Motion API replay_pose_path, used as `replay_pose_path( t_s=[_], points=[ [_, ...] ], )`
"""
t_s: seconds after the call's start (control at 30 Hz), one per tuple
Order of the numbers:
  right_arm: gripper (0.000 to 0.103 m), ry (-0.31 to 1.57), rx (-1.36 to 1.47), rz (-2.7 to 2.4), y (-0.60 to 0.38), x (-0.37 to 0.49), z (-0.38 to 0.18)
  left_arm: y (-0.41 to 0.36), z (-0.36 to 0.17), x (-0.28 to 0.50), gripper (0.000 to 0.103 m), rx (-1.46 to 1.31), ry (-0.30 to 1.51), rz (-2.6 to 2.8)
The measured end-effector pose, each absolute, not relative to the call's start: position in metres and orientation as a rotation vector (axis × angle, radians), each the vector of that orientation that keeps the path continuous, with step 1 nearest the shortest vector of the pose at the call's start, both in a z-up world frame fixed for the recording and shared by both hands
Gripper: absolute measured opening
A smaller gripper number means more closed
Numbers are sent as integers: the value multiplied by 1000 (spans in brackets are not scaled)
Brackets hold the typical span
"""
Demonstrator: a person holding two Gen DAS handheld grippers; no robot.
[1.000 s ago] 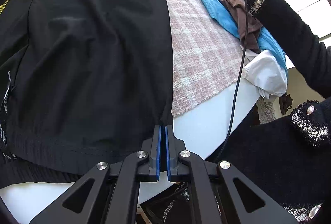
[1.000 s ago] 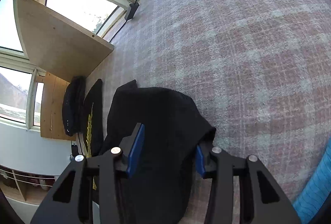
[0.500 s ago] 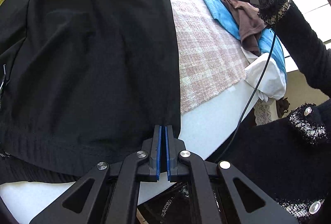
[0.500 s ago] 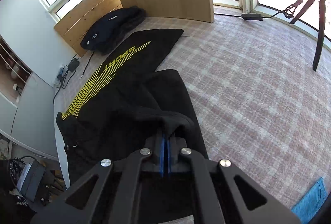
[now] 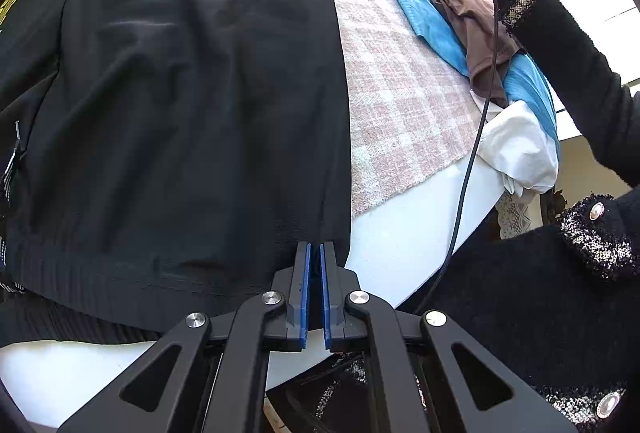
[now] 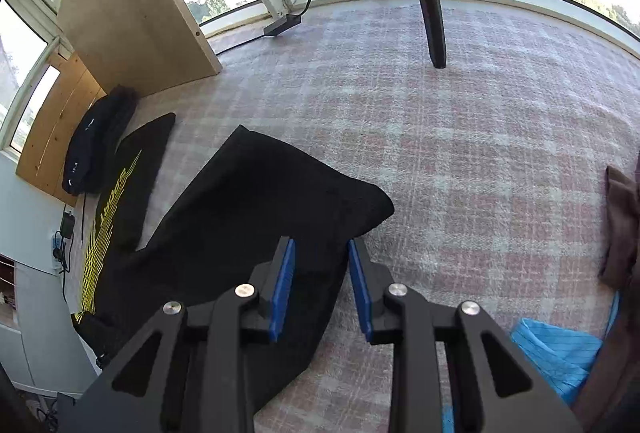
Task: Fold clothes
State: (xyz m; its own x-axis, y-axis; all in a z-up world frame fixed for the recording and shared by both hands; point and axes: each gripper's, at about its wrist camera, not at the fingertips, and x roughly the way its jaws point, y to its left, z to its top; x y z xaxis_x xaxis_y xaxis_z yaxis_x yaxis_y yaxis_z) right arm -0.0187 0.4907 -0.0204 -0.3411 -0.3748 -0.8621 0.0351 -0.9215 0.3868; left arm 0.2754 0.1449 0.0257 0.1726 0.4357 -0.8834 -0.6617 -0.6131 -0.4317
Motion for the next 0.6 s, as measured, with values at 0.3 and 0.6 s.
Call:
replay_pose_path(
  t_s=[0.3, 0.6],
  points=[
    [42, -432, 1642, -2325, 492, -6, -28, 77, 63, 271, 14, -1563, 58, 1839],
    [42, -378, 1573, -2234, 460, 48, -15, -27, 65, 225, 15, -1637, -2, 2249]
  ],
)
